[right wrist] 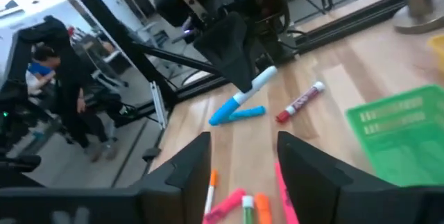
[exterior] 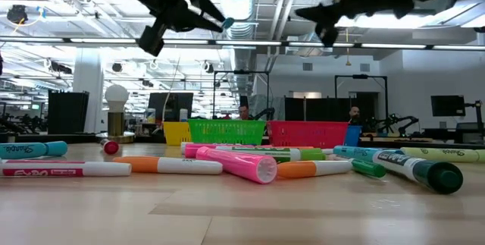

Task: Pick & Place Markers
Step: Put the blue highlighter into the blue bin

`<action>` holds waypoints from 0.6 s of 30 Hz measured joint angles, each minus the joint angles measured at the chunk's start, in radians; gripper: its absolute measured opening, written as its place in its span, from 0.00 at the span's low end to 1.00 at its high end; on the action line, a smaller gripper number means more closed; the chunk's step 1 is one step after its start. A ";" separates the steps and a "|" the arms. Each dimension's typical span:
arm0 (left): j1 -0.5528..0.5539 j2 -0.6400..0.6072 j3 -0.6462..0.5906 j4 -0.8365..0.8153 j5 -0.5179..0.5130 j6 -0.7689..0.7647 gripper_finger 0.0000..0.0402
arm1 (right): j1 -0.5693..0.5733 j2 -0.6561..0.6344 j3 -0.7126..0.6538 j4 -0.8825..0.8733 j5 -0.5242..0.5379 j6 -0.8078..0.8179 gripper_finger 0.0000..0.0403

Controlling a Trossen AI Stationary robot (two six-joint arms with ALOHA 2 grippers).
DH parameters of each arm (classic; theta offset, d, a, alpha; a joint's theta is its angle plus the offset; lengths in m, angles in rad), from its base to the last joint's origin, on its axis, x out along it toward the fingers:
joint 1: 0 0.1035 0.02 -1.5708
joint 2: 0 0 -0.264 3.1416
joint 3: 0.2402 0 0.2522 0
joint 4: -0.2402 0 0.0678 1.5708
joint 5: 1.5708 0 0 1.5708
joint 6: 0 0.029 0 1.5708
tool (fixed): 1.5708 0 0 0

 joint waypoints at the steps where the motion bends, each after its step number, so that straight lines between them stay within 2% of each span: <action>1: 0.005 0.000 0.001 0.005 0.001 0.007 0.11 | 0.006 0.027 0.000 0.033 0.001 0.015 0.42; 9: 0.044 0.000 0.001 0.059 0.037 0.049 0.11 | 0.046 0.206 0.005 0.248 0.001 0.153 0.57; 18: 0.073 0.000 0.001 0.073 0.076 0.076 0.11 | 0.094 0.364 0.131 0.277 -0.002 0.171 0.60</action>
